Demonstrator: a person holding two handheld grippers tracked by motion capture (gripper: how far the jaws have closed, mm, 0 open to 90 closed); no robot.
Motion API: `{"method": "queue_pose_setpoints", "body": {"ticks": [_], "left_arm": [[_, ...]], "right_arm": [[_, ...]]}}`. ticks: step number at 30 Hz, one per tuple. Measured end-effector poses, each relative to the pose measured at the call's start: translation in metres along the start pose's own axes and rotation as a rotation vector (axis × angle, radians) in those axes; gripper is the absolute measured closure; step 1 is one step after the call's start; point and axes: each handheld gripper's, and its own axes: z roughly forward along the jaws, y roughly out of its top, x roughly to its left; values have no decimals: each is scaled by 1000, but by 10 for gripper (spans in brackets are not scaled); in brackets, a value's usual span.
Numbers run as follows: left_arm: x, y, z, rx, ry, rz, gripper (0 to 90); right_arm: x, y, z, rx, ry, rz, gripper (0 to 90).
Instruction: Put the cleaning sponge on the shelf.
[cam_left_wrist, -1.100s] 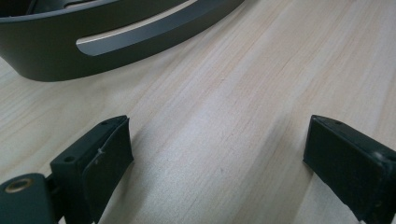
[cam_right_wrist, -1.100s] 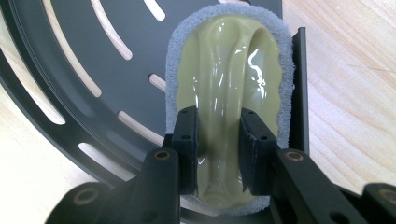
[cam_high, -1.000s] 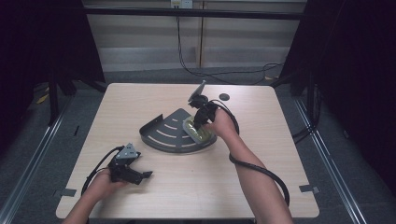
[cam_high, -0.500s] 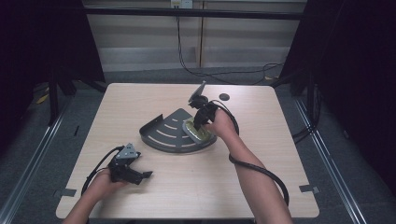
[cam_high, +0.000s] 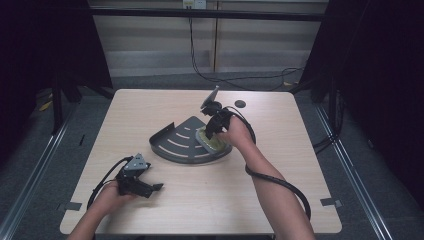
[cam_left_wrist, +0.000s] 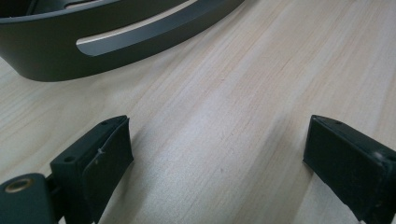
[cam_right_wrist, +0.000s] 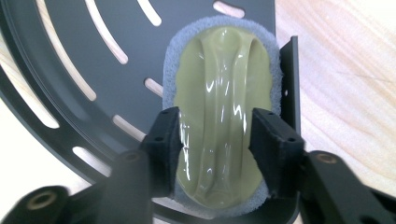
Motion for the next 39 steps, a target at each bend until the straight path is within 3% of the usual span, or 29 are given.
{"method": "queue_pose_setpoints", "body": {"ticks": [6,18,27,39], "left_arm": [[0,0,0,1,-1,-1,74],[0,0,0,1,-1,0,74],[0,0,0,1,-3,-1,74],[0,0,0,0,-2,-1,74]], "right_arm": [[-1,0,-9,-24,-2,6,381],[-3,-6,-22,-64,-16,-3,222],[-5,-13,-30,-65,-15,0,166],[-10,-22,-43,-80,-5,0,166]]}}
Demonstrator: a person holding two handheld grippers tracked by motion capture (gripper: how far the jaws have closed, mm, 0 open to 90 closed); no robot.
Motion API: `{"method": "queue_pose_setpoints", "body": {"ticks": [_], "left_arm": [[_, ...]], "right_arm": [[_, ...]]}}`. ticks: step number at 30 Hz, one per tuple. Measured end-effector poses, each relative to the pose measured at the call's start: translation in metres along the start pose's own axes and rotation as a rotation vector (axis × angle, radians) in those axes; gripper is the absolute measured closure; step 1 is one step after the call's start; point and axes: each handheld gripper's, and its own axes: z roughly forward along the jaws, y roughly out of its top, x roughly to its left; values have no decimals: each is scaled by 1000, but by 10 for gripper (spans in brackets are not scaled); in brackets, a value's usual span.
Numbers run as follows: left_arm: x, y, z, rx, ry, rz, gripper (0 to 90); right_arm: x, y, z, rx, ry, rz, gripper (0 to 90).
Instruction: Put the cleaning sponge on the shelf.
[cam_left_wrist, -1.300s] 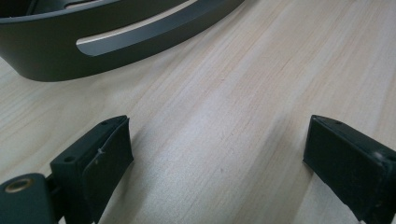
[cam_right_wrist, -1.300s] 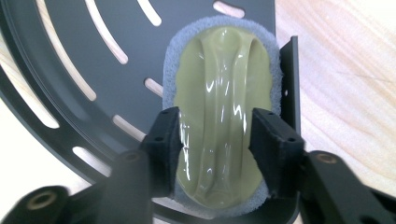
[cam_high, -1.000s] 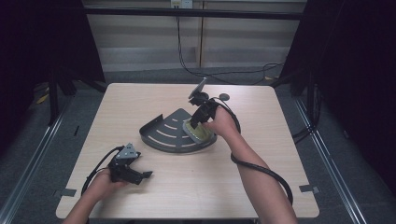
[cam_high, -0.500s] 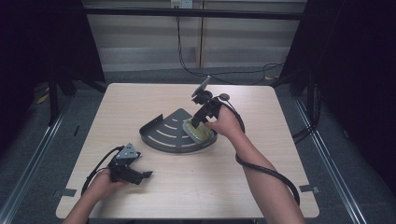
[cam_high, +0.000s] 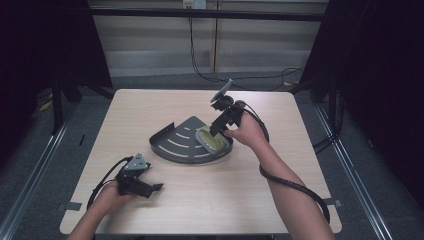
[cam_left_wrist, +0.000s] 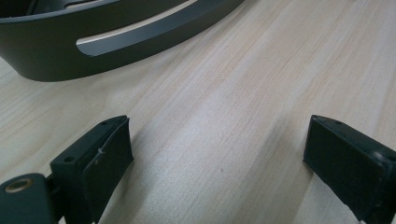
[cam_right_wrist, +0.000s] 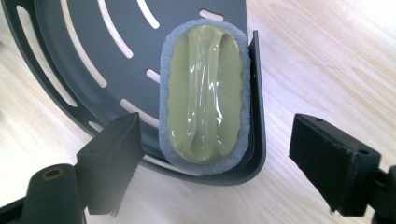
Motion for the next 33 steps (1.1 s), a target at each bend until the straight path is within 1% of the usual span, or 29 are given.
{"method": "queue_pose_setpoints", "body": {"ticks": [4,6,9,15,16,17,21,24,25,26,29,30,31,33], "left_arm": [[0,0,0,-1,0,0,74],[0,0,0,-2,-1,0,74],[0,0,0,-1,0,0,74],[0,0,0,-4,1,-1,74],[0,0,0,0,2,1,74],[0,0,0,-1,2,0,74],[0,0,0,0,3,1,74],[0,0,0,0,2,1,74],[0,0,0,-1,2,0,74],[0,0,0,-1,2,0,74],[0,0,0,0,2,0,74],[0,0,0,0,2,1,74],[0,0,0,0,2,-2,74],[0,0,0,-1,2,-2,74]], "right_arm": [[1,-4,-5,0,17,-13,161],[1,-4,-6,3,17,-19,161],[1,-9,-13,-14,28,-20,161],[-1,-14,-19,-23,32,-19,162],[-2,-16,-19,-30,33,-21,162],[-4,-19,-20,-25,26,-29,165],[-6,-26,-22,-29,32,-19,168],[-8,-31,-23,-24,33,-29,176],[-9,-35,-24,-23,35,-26,177],[-9,-35,-24,-23,35,-26,177],[-11,-42,-26,-46,53,-35,179],[-11,-42,-26,-46,53,-35,179],[-12,-46,-27,-57,54,-42,178],[-13,-48,-28,-55,58,-43,178]]}}
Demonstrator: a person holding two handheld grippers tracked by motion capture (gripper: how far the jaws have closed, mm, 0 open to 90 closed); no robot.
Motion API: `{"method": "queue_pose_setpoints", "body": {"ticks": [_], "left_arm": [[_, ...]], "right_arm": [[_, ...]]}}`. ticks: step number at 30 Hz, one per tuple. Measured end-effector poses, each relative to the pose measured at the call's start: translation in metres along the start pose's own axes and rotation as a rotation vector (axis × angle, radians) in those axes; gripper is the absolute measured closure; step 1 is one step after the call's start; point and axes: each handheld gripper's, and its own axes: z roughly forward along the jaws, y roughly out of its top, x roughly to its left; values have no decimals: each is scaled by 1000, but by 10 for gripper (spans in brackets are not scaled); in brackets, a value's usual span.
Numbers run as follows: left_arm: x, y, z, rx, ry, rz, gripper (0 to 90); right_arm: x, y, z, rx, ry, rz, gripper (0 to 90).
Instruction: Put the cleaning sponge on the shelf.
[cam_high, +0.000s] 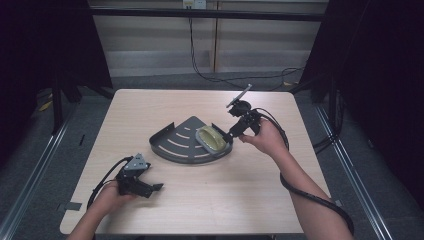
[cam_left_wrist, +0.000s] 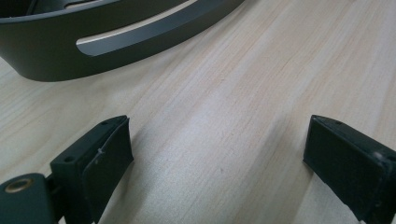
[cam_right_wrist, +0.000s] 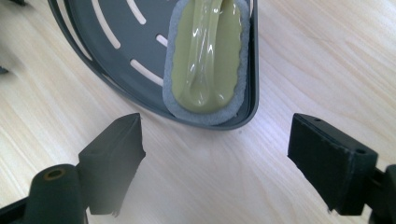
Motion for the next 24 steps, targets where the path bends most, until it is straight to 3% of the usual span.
{"method": "queue_pose_setpoints", "body": {"ticks": [8,14,24], "left_arm": [[0,0,0,2,0,-1,74],[0,0,0,1,0,-1,74],[0,0,0,2,0,-1,74]], "right_arm": [[-3,-16,-1,-7,13,-31,176],[-1,-28,-2,13,3,-88,175],[3,-39,-5,44,5,-118,183]]}}
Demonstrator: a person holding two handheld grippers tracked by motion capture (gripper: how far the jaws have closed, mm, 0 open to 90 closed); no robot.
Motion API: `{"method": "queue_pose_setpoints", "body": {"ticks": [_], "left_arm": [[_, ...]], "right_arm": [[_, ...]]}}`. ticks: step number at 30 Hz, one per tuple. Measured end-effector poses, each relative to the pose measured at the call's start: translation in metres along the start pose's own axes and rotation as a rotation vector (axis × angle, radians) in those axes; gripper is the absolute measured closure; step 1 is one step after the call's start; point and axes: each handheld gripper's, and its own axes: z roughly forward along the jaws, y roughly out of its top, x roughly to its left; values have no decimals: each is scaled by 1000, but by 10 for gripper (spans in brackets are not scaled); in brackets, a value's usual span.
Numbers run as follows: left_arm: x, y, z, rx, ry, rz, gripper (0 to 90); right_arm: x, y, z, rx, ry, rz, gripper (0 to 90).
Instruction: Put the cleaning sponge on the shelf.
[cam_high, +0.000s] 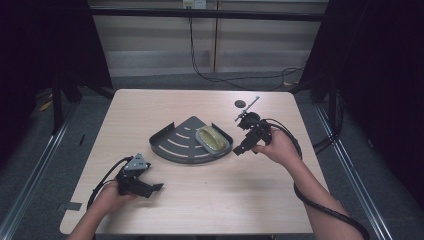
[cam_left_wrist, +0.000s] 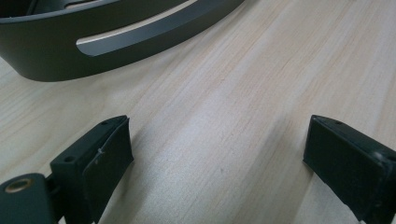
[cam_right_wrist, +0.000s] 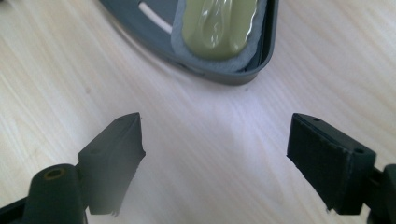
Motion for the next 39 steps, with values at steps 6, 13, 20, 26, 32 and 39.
{"method": "queue_pose_setpoints", "body": {"ticks": [6,13,20,26,32,39], "left_arm": [[0,0,0,-1,0,1,74],[0,0,0,-1,0,1,74],[0,0,0,-1,0,1,74],[0,0,0,0,0,1,74],[0,0,0,0,0,2,74],[0,0,0,-1,0,1,74]], "right_arm": [[-1,-9,2,15,5,-6,186],[-2,-29,5,33,2,0,189],[-5,-51,8,40,6,18,193],[-7,-65,11,45,8,24,193],[-7,-77,13,54,-8,23,193],[-6,-91,16,52,-11,41,194]]}}
